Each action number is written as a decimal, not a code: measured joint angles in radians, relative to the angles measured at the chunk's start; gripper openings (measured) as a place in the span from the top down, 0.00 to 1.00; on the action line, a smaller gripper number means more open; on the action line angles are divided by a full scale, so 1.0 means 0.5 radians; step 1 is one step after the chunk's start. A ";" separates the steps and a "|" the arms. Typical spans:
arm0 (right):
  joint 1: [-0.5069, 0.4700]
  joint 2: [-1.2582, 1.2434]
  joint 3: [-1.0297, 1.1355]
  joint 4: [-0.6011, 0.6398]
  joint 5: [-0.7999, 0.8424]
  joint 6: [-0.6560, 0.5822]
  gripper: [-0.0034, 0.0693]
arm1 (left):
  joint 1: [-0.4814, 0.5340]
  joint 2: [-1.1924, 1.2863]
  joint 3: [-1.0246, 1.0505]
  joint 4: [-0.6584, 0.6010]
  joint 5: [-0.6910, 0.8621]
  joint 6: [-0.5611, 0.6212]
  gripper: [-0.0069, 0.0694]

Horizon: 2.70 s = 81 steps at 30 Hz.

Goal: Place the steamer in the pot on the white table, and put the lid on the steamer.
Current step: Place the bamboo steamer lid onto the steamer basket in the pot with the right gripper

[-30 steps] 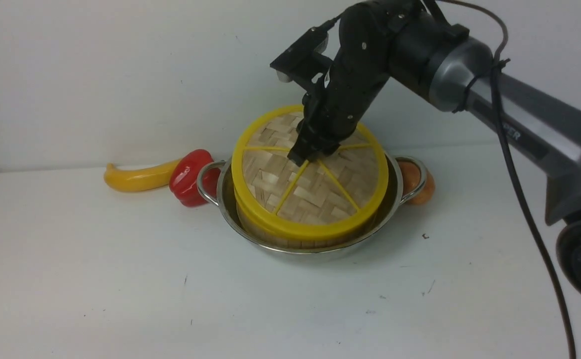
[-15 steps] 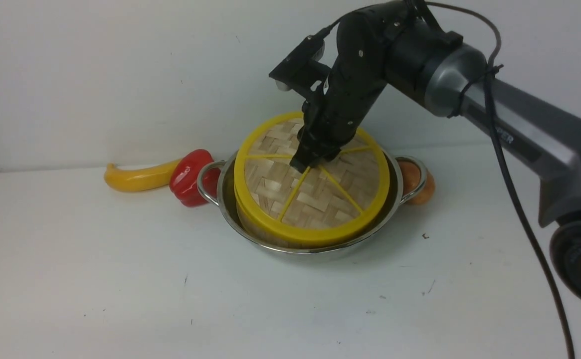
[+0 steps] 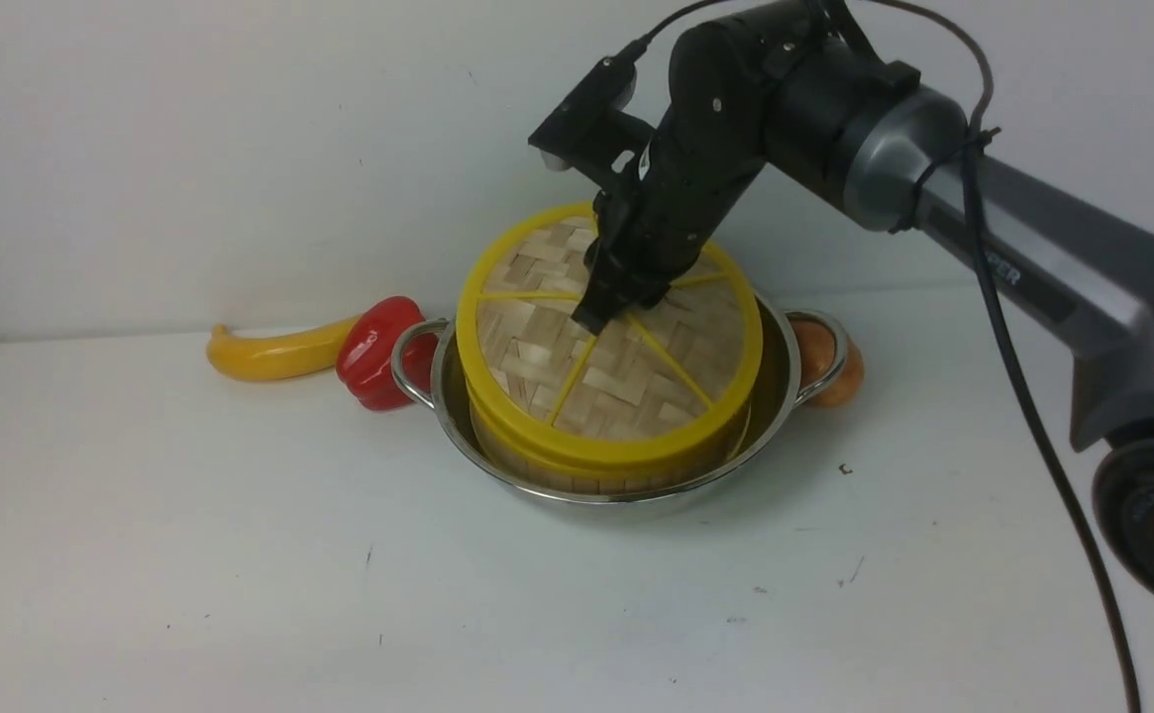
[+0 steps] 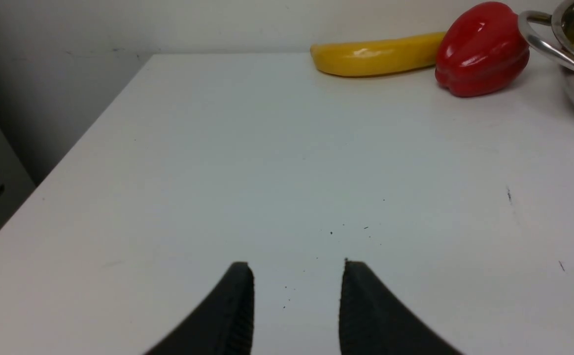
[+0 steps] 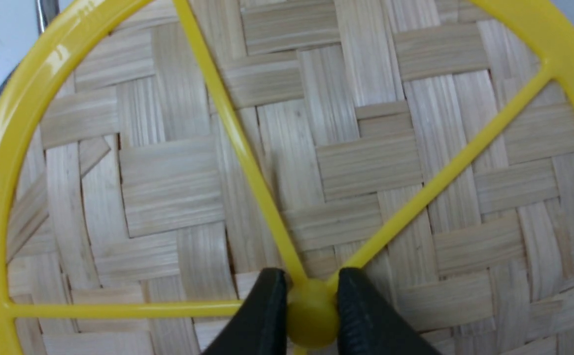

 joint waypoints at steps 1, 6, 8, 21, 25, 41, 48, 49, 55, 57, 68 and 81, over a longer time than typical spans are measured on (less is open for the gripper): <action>0.000 0.000 0.000 0.002 -0.005 -0.002 0.76 | 0.000 0.000 0.000 0.000 0.000 0.000 0.59; 0.000 0.000 0.000 0.010 -0.023 -0.004 0.76 | 0.000 0.000 0.000 0.000 0.000 0.000 0.59; 0.000 0.000 0.000 0.032 -0.026 -0.004 0.76 | 0.000 0.000 0.000 0.000 0.000 0.000 0.59; 0.000 0.028 -0.002 0.053 -0.053 -0.006 0.76 | 0.000 0.000 0.000 0.000 0.000 0.000 0.59; 0.000 0.066 -0.002 0.043 -0.036 -0.006 0.76 | 0.000 0.000 0.000 0.000 0.000 0.000 0.59; 0.000 0.070 -0.002 -0.006 -0.116 -0.008 0.76 | 0.000 0.000 0.000 0.000 0.000 0.000 0.59; 0.000 0.074 0.000 -0.006 -0.120 -0.013 0.76 | 0.000 0.000 0.000 0.000 0.000 0.000 0.59; 0.000 0.085 0.000 -0.006 -0.131 -0.013 0.76 | 0.000 0.000 0.000 0.000 0.000 0.000 0.59; 0.000 0.119 0.000 -0.020 -0.185 -0.013 0.76 | 0.000 0.000 0.000 0.000 0.000 0.000 0.59; 0.000 0.125 0.000 -0.028 -0.220 -0.013 0.76 | 0.000 0.000 0.000 0.000 0.000 0.000 0.59; 0.000 0.120 -0.003 -0.059 -0.246 -0.013 0.48 | 0.000 0.000 0.000 0.000 0.000 0.000 0.59; 0.000 -0.533 -0.001 -0.269 -0.161 0.377 0.36 | 0.000 0.000 0.000 0.000 0.000 0.000 0.59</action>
